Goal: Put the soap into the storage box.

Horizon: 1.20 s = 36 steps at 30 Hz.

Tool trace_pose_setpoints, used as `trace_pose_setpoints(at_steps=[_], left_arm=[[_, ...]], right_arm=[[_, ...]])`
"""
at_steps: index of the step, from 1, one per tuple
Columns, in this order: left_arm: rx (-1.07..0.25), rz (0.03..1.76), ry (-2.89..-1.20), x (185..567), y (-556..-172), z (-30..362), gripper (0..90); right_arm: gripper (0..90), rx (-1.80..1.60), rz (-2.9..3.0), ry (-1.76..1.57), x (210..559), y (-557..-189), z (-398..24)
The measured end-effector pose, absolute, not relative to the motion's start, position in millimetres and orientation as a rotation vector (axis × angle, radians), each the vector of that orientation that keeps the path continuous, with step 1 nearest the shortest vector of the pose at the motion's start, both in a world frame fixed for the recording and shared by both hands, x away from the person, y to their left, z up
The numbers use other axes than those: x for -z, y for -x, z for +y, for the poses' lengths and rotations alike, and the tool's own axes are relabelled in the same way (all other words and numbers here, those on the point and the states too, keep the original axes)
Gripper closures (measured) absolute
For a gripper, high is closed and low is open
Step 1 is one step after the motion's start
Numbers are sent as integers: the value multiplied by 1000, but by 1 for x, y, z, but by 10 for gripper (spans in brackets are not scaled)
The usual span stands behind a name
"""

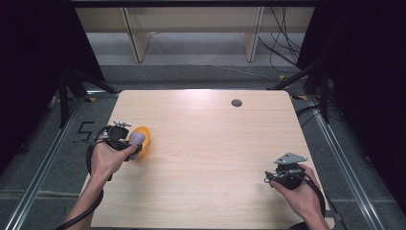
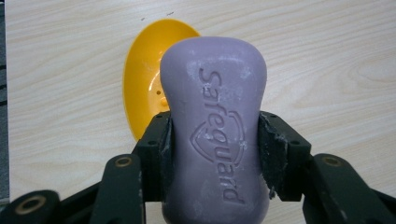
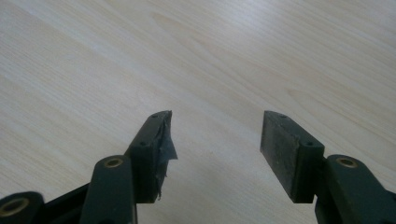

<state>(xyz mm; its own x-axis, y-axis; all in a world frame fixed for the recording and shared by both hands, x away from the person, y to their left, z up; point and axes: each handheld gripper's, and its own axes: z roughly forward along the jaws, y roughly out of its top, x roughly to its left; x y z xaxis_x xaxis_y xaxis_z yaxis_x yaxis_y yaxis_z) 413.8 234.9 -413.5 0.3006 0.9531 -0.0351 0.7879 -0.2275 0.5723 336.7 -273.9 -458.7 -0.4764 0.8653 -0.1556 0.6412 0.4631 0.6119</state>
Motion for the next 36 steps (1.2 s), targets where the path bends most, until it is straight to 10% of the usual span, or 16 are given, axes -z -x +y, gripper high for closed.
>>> trace_pose_setpoints(at_steps=[36], left_arm=[[-469, 1602, -2036, 422, -440, 238, 490]], right_arm=[[437, -679, 2263, -1280, 458, -336, -274]])
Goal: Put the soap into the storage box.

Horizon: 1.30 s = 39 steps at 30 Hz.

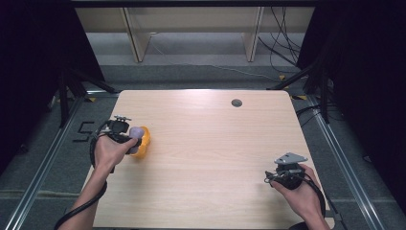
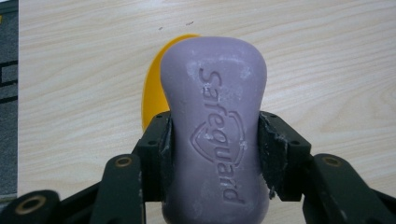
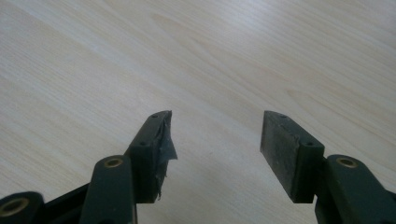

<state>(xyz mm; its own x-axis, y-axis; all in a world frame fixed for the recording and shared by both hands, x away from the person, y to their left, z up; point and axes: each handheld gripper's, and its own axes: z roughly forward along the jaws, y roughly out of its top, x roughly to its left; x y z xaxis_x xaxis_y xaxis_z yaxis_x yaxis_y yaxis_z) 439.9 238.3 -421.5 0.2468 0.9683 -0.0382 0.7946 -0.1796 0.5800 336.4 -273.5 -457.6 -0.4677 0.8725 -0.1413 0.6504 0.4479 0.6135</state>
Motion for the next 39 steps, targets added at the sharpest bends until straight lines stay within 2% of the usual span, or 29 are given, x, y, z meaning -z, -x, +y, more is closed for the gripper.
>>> trace_pose_setpoints(at_steps=[19, 39], left_arm=[[-490, 1642, -2040, 428, -453, 239, 489], [-451, 1673, -2024, 439, -463, 237, 489]], right_arm=[[437, -679, 2263, -1280, 458, -337, -274], [436, -680, 2264, -1282, 458, -337, -273]])
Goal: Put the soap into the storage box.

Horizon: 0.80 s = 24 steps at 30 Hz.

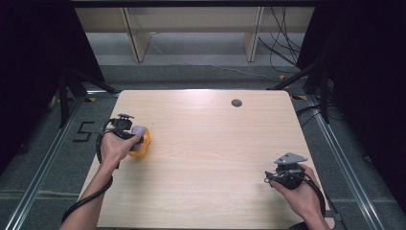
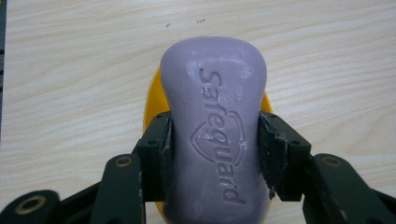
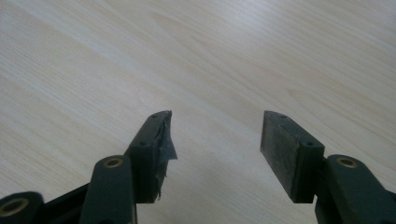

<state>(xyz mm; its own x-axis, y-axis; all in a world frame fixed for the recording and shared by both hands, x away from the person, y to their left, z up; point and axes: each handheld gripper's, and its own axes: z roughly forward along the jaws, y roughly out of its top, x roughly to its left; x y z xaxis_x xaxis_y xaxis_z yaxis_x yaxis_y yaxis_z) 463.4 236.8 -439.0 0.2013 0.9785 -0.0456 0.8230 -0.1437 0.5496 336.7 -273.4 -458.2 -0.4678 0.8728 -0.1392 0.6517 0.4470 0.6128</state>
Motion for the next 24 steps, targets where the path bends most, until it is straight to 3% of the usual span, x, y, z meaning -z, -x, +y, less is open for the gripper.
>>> trace_pose_setpoints(at_steps=[24], left_arm=[[-405, 1707, -2026, 450, -472, 238, 489]], right_arm=[[436, -683, 2266, -1288, 458, -337, -274]])
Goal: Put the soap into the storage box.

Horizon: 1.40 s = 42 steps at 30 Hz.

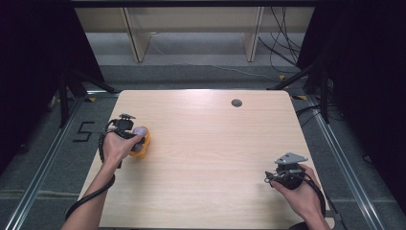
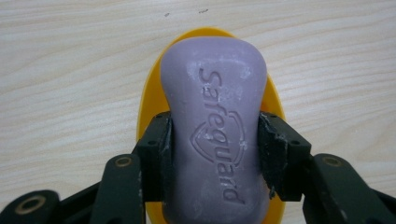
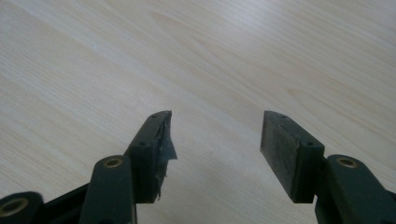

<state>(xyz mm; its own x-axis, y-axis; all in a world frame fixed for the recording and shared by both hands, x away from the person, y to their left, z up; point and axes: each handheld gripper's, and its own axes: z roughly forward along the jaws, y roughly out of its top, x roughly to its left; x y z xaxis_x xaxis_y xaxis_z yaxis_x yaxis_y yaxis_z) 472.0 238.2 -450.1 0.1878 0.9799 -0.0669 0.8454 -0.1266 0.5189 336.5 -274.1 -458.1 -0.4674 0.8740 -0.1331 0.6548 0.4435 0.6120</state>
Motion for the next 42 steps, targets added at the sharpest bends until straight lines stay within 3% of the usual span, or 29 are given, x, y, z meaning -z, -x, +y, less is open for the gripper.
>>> trace_pose_setpoints(at_steps=[30, 37, 42], left_arm=[[-359, 1730, -2024, 459, -479, 240, 477], [-462, 1662, -1996, 443, -468, 248, 403], [-461, 1607, -1933, 431, -443, 259, 375]], right_arm=[[435, -677, 2271, -1260, 459, -337, -275], [435, -681, 2269, -1287, 458, -336, -275], [435, -679, 2268, -1291, 458, -336, -275]])
